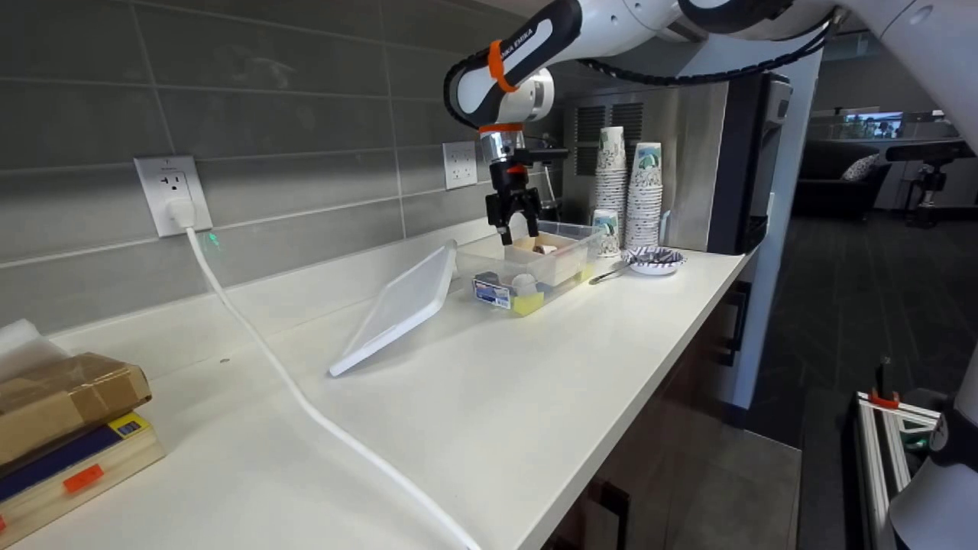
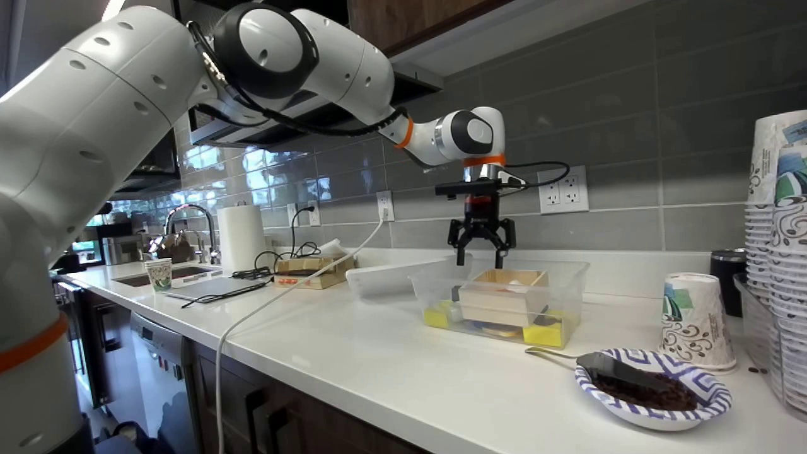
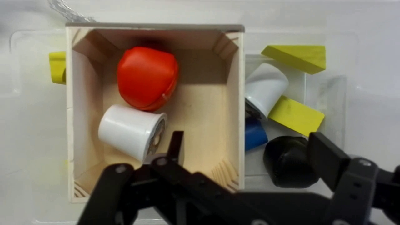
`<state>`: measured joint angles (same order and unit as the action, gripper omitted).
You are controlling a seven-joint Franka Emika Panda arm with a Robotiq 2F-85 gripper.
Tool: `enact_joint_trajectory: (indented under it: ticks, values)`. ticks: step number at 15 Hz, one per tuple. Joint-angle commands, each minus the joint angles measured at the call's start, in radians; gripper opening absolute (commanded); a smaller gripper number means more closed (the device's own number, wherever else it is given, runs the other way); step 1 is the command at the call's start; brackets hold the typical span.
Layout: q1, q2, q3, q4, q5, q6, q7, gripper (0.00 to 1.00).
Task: Put the wooden box in the clear container.
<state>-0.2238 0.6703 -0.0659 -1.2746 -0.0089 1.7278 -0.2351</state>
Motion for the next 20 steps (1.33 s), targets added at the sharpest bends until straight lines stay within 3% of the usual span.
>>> enact_joint_trajectory:
  ticks: [1,13,20]
  values:
    - [-0.005,-0.148,-0.003,-0.199,0.025,0.056,0.026,1.0]
    - [0.02,-0.505,-0.039,-0.695,0.03,0.258,0.122,1.0]
    - [0.033,-0.662,-0.053,-0.9,0.015,0.349,0.178,1.0]
